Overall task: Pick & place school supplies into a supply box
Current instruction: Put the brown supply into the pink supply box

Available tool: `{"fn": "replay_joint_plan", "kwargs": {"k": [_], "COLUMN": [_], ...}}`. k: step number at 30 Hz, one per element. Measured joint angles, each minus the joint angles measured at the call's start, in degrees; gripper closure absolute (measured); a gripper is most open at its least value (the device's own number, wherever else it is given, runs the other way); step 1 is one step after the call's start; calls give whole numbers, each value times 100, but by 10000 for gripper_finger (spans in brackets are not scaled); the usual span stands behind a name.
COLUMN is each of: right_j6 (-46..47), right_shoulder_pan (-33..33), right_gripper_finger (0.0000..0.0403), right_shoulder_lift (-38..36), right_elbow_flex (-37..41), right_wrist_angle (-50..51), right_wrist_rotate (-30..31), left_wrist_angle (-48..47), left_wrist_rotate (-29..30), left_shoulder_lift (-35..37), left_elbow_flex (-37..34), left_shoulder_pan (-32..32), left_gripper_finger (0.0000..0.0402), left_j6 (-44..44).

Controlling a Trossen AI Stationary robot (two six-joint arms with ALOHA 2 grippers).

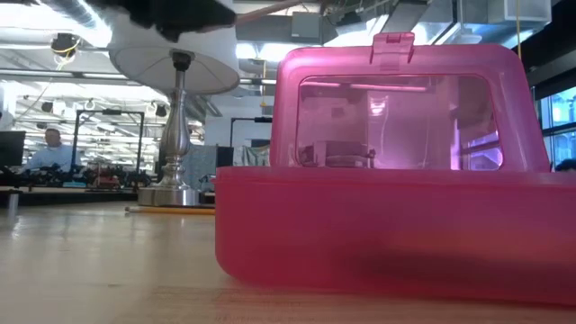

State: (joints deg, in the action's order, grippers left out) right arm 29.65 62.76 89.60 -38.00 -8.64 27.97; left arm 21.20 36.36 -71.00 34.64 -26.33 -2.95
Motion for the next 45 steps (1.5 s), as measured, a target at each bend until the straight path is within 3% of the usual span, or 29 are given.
{"fn": "replay_joint_plan", "kwargs": {"k": [9,16,22,33,45], "right_j6": [273,614,688,920,901], "right_shoulder_pan": [-2,-2,-2,0,0], "right_gripper_finger": [205,205,205,205,205], "right_shoulder_lift": [0,0,0,0,0], "right_elbow_flex": [0,0,0,0,0], "right_wrist_angle": [155,153,144,114,120], "right_wrist_rotate": [-120,-575,-575,-573,-570], "left_wrist_angle": [-443,-438,-590,-749,-1102], "left_wrist_rotate": [-982,-2125,-2212,-2477,-2561], "left_shoulder_lift": [-1681,-3017,-3874,-4250,-4269], "left_elbow_flex": [1335,2459,3040,3090,3090], "left_shoulder_pan": [-110,-415,-387,-64,-15], "left_gripper_finger": [389,389,389,388,354], "left_j6": [517,83,-87,209,569]}}
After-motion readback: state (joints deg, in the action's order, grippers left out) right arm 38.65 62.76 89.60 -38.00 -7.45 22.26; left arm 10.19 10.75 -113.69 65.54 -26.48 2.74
